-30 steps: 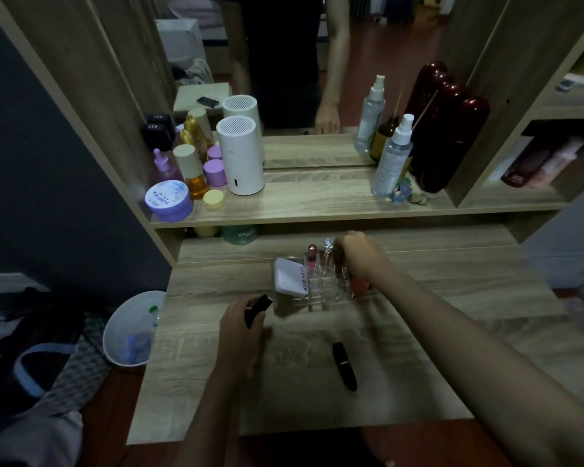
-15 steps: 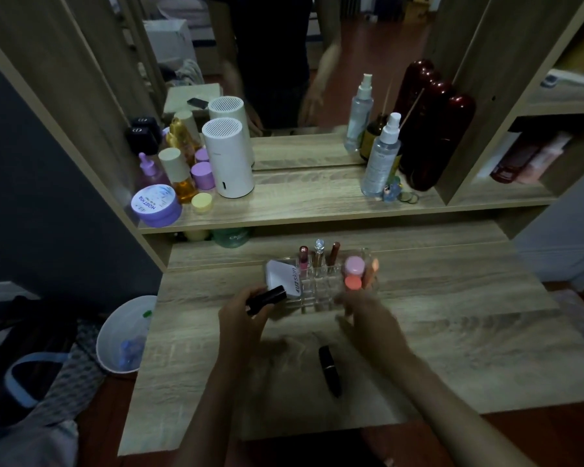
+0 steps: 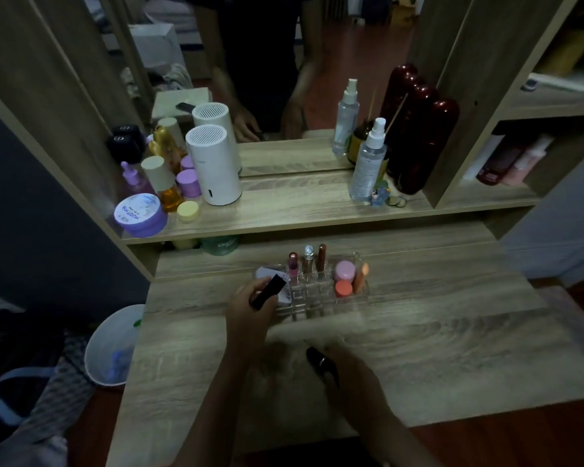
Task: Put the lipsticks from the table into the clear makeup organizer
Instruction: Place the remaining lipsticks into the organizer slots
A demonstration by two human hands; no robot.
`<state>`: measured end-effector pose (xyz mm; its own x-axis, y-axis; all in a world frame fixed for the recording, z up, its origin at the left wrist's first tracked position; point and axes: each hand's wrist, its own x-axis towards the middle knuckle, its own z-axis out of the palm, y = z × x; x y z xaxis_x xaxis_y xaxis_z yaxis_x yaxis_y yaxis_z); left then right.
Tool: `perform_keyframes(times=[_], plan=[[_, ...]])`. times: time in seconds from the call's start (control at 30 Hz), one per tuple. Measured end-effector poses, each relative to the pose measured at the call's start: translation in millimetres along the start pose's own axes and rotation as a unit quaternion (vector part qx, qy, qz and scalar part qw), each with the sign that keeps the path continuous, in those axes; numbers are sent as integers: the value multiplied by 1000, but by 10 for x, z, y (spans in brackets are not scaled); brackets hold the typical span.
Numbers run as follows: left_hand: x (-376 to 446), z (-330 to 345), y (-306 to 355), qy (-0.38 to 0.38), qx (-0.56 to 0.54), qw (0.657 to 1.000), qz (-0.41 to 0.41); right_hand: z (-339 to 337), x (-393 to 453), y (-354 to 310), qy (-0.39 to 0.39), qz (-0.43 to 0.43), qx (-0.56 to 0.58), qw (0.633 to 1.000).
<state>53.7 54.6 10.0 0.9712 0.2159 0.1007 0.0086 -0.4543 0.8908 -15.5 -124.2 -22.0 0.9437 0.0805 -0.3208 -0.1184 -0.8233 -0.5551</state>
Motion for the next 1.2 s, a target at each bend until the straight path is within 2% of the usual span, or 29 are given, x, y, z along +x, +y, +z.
perform_keyframes(times=[0.23,0.4,0.53,0.67,0.93,1.2], plan=[[195,155,158,26,-16,999,-15,-617,403,-223,153,-98,38,983],[338,285,234,29,-50,998,-33,-843,745,-433,177,-136,20,974],[430,395,228,40,-37,997,-63,-842,957,-524,152,-111,-28,982],[458,473,150,10,-4,997,-72,-794,1045,-536,112,-102,-73,986],[444,541,94,-12,53,998,-15,-758,1156,-620,60,-102,-162,980],[442,497,109,-26,78,996,14,-683,1189,-606,52,-99,-169,979]])
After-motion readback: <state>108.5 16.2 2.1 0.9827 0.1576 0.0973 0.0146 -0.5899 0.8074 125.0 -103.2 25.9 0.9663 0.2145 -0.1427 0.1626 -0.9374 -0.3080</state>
